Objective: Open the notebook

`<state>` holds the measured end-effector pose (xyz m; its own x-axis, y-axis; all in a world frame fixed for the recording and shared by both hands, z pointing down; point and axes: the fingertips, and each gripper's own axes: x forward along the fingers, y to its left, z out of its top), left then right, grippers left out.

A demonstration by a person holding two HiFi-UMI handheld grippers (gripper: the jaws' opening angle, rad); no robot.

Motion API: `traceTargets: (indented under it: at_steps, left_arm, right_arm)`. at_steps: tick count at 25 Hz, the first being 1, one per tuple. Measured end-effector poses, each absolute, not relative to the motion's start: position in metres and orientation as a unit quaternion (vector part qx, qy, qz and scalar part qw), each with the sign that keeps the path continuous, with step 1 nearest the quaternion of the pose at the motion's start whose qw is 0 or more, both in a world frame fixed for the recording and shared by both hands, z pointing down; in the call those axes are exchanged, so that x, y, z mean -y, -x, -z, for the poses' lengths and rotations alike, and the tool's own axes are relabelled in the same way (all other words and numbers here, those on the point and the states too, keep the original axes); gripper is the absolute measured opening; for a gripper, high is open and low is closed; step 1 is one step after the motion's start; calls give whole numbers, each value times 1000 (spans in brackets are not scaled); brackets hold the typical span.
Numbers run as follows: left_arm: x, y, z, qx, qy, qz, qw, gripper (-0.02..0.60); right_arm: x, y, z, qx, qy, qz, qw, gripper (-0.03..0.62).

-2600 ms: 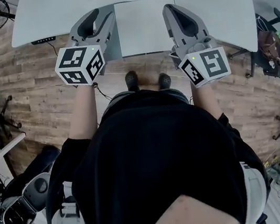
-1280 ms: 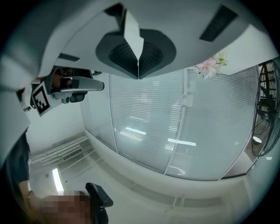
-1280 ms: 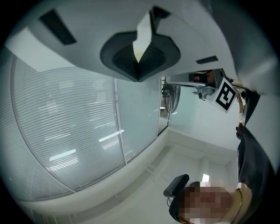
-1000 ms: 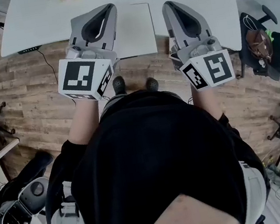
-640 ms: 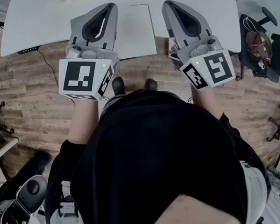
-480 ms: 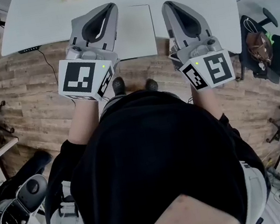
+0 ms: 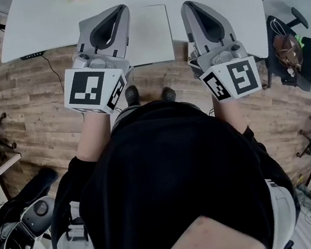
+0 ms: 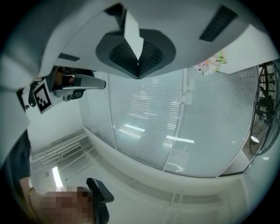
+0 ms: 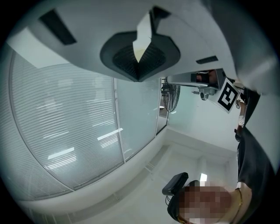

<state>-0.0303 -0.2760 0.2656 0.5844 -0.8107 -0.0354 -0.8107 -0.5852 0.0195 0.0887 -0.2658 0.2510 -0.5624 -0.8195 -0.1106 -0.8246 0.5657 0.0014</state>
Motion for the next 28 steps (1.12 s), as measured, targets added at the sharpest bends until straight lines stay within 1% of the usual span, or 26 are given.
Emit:
traceTargets:
  at_steps: [28]
  left_arm:
    - [274, 31, -264, 456, -889, 23, 1, 12]
  right_arm:
    - [265, -91, -250, -881, 469, -36, 45, 3]
